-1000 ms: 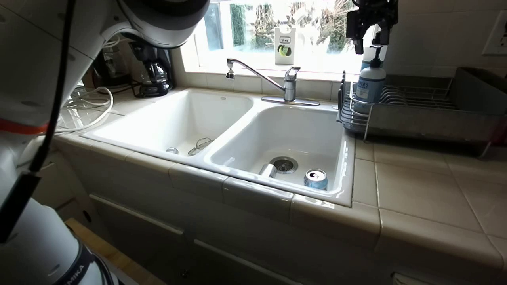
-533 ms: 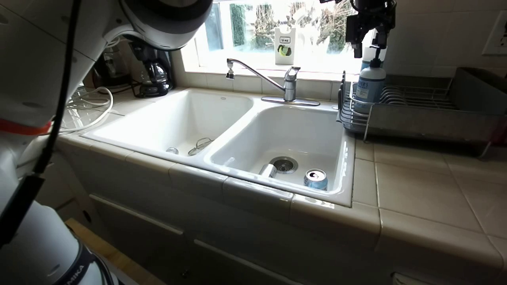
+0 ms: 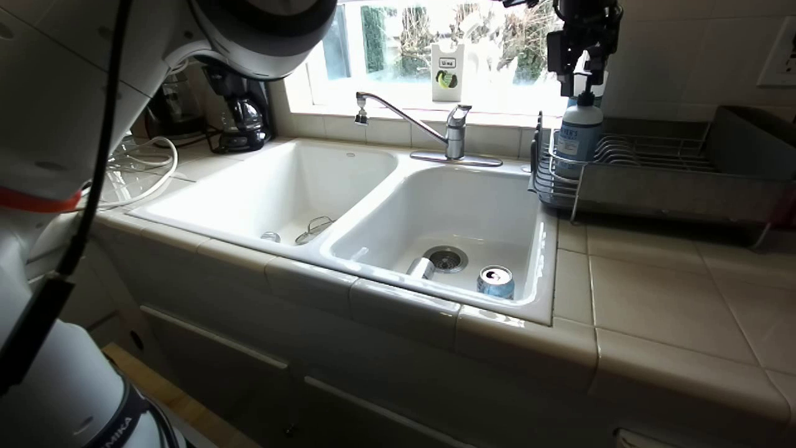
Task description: Pick up the small bottle with a blue label and put it on the kitchen counter
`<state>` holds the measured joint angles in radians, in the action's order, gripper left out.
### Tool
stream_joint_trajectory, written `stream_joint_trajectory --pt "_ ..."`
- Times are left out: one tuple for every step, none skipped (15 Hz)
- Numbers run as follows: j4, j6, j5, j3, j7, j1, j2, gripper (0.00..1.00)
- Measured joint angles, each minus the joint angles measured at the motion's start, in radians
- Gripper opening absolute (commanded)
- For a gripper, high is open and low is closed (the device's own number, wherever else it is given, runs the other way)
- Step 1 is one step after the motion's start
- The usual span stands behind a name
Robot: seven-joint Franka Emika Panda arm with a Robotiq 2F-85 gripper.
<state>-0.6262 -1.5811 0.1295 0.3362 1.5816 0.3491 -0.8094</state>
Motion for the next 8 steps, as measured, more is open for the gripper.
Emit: stream_joint_trajectory --pt "0.000 0.000 0.000 -0.001 -0.002 0.002 0.000 0.65" --pt "0.000 0.000 0.000 -0.001 -0.004 0.004 0.000 0.63" --pt "0.000 0.000 0.000 -0.002 -0.007 0.005 0.000 0.63" --pt "0.000 0.000 0.000 -0.003 -0.011 0.008 0.000 0.64" --pt "0.001 0.000 0.001 -0.005 -0.016 0.010 0.000 0.68" --pt "0.001 0.000 0.004 -0.008 -0.025 0.013 0.000 0.71" --pt "0.002 0.000 0.008 -0.013 -0.037 0.016 0.000 0.74" --pt "0.003 0.000 0.011 -0.018 -0.050 0.019 0.000 0.81"
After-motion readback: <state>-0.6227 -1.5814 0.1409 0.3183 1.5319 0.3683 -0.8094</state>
